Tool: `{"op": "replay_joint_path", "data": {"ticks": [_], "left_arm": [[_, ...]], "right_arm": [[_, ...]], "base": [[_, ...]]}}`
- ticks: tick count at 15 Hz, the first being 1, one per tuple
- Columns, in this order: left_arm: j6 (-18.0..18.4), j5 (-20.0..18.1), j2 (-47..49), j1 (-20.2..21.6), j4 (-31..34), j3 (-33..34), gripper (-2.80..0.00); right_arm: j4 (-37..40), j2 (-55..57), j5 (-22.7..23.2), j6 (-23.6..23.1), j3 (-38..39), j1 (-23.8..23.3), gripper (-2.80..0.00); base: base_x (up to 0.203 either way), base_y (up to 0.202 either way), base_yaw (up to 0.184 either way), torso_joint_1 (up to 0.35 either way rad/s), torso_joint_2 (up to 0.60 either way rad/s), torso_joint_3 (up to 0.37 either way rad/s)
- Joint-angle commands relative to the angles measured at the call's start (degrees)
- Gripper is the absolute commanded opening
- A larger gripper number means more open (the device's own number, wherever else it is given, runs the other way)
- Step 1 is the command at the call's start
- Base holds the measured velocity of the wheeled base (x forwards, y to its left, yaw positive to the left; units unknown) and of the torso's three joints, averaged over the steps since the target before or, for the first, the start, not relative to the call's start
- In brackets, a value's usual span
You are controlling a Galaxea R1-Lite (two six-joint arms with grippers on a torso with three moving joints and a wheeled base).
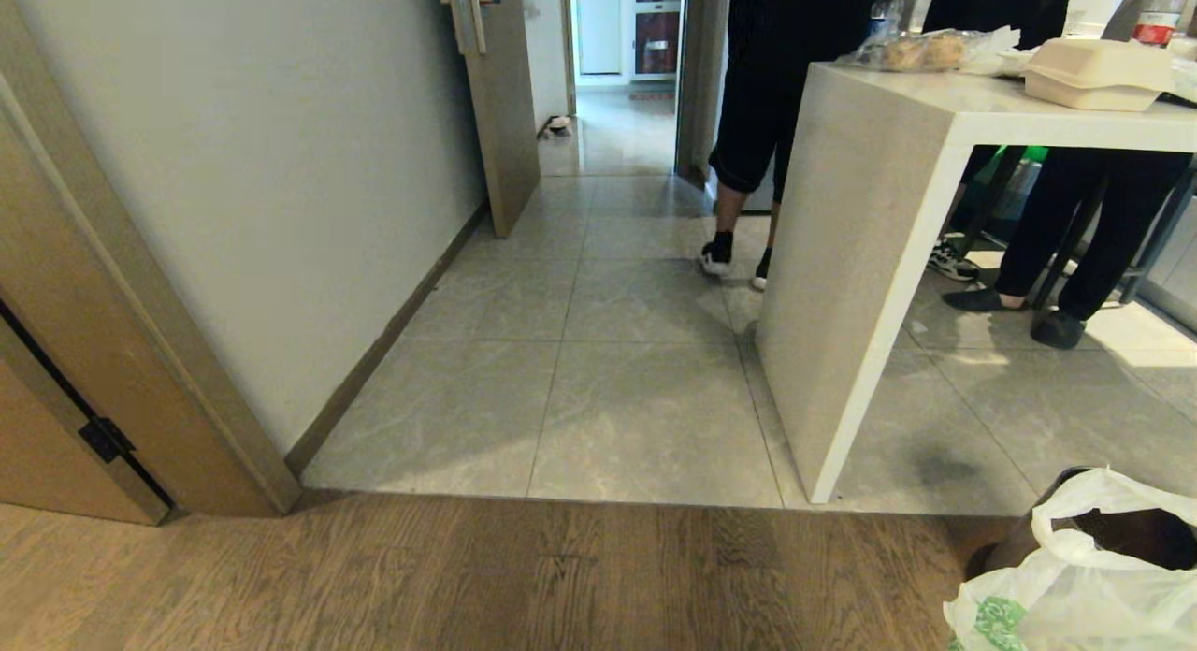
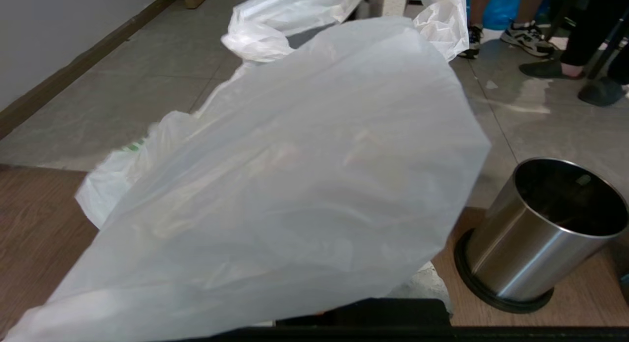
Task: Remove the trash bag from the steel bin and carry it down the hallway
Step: Put the trash bag at the door
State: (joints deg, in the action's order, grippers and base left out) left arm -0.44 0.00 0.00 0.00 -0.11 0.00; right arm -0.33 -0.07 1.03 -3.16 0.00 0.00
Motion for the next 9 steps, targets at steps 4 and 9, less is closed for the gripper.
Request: {"op": "replay_joint_path", "data": {"ticks": [4,9], "left_arm": [[-0.35,0.09,0.02,0.0,-0.07,0.0,-2.8],[-0.35,0.09,0.09,0.0,-0.07,0.0,-2.8]], "right_arm": [[-0.02,0.07,0.02,-0.01,0.01,-0.06,-2.8],[-0.11,0.07,0.02,-0.17,0.08,-0.09,-2.8]], "base": [[0.023,0.0,0.001,0.001,0.0,0.002],[0.187,0.0,0.0,0.003,0.0,0.003]]}}
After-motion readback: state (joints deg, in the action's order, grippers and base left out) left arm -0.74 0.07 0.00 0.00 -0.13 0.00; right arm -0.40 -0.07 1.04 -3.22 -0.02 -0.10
